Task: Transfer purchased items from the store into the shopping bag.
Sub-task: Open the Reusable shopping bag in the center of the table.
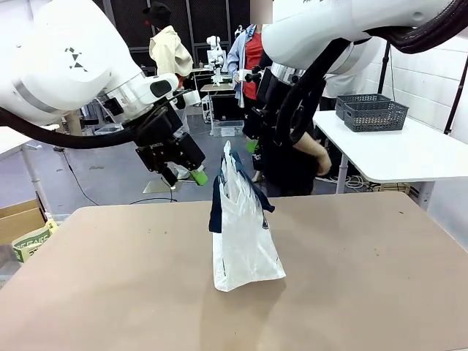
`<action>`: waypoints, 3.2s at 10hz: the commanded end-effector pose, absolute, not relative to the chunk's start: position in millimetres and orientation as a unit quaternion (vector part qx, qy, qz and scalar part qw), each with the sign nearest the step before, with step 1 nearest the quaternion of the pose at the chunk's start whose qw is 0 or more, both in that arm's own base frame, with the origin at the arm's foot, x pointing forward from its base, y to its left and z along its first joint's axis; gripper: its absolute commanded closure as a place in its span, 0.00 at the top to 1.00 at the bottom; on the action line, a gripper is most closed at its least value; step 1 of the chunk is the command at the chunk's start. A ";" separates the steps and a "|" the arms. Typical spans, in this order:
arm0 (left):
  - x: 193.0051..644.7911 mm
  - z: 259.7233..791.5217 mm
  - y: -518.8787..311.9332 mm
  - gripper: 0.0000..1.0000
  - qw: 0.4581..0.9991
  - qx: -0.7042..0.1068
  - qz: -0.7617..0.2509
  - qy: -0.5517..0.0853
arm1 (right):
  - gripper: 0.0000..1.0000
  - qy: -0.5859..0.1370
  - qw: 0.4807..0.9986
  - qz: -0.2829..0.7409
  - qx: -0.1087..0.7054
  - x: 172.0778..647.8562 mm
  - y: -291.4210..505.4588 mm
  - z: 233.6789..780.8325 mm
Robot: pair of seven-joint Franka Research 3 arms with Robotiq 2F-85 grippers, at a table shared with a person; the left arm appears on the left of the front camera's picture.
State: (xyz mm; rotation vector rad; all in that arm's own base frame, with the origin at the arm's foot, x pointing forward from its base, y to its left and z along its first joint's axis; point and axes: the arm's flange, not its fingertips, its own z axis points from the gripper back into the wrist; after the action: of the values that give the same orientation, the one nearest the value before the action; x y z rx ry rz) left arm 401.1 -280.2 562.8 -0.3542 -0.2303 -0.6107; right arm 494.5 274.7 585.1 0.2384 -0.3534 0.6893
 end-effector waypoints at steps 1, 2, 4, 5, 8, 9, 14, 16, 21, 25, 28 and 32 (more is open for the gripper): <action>404.7 565.5 -288.9 1.00 0.938 -0.178 -0.282 -0.097 | 1.00 -0.170 0.925 0.316 0.127 498.2 280.6 589.9; 406.7 566.7 -292.8 1.00 0.945 -0.176 -0.260 -0.089 | 1.00 -0.163 0.925 0.317 0.134 497.3 283.0 592.3; 413.9 563.8 -296.6 1.00 0.951 -0.181 -0.235 -0.087 | 1.00 -0.143 0.929 0.314 0.131 495.3 295.4 588.0; 418.5 562.4 -298.4 1.00 0.950 -0.188 -0.233 -0.086 | 1.00 -0.138 0.930 0.315 0.133 495.6 301.7 587.0; 434.3 554.7 -302.5 1.00 0.948 -0.205 -0.227 -0.086 | 1.00 -0.124 0.928 0.323 0.137 493.5 323.6 580.6; 439.8 552.3 -304.3 1.00 0.948 -0.208 -0.223 -0.089 | 1.00 -0.121 0.928 0.324 0.140 495.1 328.2 577.7; 464.5 537.2 -317.7 1.00 0.954 -0.214 -0.183 -0.099 | 1.00 -0.085 0.937 0.320 0.109 496.7 336.9 553.3; 472.9 533.8 -322.4 1.00 0.952 -0.222 -0.184 -0.101 | 1.00 -0.079 0.938 0.318 0.115 498.8 334.0 547.3; 469.5 550.8 -315.6 1.00 0.948 -0.228 -0.182 -0.130 | 1.00 -0.085 0.943 0.298 0.123 504.9 326.1 547.7; 478.3 543.2 -322.7 1.00 0.950 -0.225 -0.185 -0.116 | 1.00 -0.086 0.950 0.281 0.109 513.8 324.6 544.7; 488.8 535.6 -324.7 1.00 0.957 -0.202 -0.176 -0.112 | 1.00 -0.084 0.951 0.282 0.092 525.5 328.3 542.3; 498.4 520.3 -323.9 0.89 0.964 -0.161 -0.173 -0.122 | 0.91 -0.108 0.934 0.328 0.089 527.9 329.7 534.4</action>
State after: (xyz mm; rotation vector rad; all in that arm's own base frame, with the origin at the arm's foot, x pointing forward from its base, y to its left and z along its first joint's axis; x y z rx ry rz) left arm 491.1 -317.5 520.2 -0.3768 -0.2153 -0.3811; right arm 529.3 324.3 534.5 0.1865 -0.1954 0.6230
